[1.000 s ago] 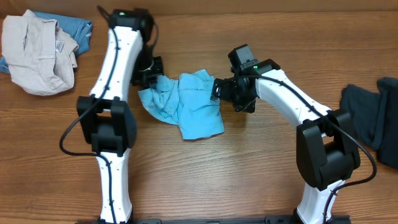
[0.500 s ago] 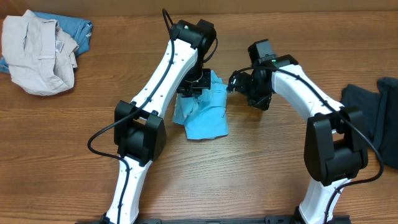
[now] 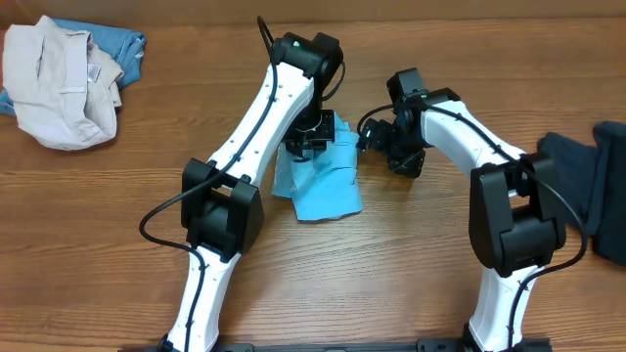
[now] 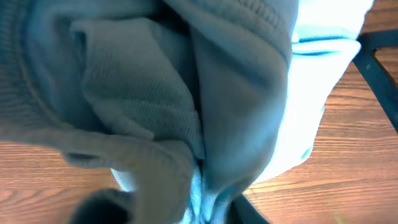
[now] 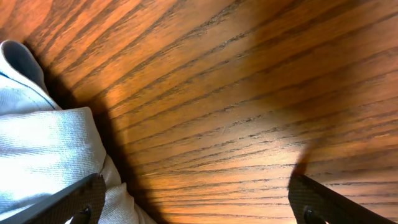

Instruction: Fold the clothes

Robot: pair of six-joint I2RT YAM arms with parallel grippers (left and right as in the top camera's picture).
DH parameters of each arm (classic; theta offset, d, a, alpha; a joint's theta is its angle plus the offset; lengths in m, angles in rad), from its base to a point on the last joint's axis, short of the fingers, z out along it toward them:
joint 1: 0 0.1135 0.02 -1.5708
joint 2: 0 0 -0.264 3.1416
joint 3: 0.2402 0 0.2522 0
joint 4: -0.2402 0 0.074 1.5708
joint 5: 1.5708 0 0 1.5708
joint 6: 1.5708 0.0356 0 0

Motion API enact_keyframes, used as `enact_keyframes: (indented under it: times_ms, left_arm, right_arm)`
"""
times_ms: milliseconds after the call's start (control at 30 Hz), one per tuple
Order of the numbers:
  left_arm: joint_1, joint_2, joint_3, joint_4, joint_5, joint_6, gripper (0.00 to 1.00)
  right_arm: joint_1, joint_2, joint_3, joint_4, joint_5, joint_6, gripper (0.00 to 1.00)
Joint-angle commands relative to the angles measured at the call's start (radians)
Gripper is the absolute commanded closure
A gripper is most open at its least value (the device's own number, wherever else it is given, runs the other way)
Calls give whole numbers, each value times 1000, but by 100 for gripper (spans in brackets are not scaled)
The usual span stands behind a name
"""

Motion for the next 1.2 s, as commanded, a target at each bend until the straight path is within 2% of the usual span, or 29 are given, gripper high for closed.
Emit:
enact_keyframes:
  times_ms: [0, 200, 300, 400, 467, 500, 533, 567, 633, 700, 767, 900, 1000, 1100, 1167]
  left_arm:
    - [-46, 7, 29, 5, 18, -11, 62]
    - [-106, 7, 29, 27, 27, -12, 61]
    - [-120, 5, 33, 25, 18, -11, 72]
    - [-89, -5, 105, 2, 15, 1, 71]
    - [-50, -24, 211, -53, -24, 19, 63]
    - [-28, -31, 260, -74, -53, 27, 52]
    - [0, -51, 288, -74, -50, 61, 22]
    - [38, -76, 295, -74, -57, 61, 11]
    - [134, -102, 295, -74, -57, 65, 0]
    - [212, -101, 293, -74, -53, 67, 0]
    - [292, -101, 272, -74, -52, 52, 0]
    - [378, -101, 216, -74, -53, 34, 0]
    - [402, -101, 114, -74, -62, 34, 0]
    - [399, -101, 50, -71, -80, 34, 0]
    - [399, -101, 39, -67, -81, 35, 0]
  right_arm:
    - [13, 48, -18, -8, -4, 2, 2]
    - [12, 48, -18, -8, -4, 2, 2]
    - [-11, 47, -14, -19, -5, 2, 1]
    - [-69, 43, 32, -87, -23, 0, 0]
    - [-130, 32, 89, -134, -98, -64, 0]
    - [-156, 24, 110, -151, -131, -87, 0]
    - [-185, 13, 140, -177, -192, -134, 1]
    - [-213, -3, 166, -207, -274, -206, 1]
    - [-230, -42, 188, -253, -378, -311, 1]
    - [-215, -80, 188, -274, -461, -417, 2]
    - [-166, -107, 188, -270, -489, -459, 1]
    - [-21, -105, 188, -177, -478, -457, 0]
    - [98, -105, 188, -74, -286, -370, 0]
    - [145, -105, 187, 16, -268, -354, 1]
    - [148, -92, 187, 51, -269, -332, 7]
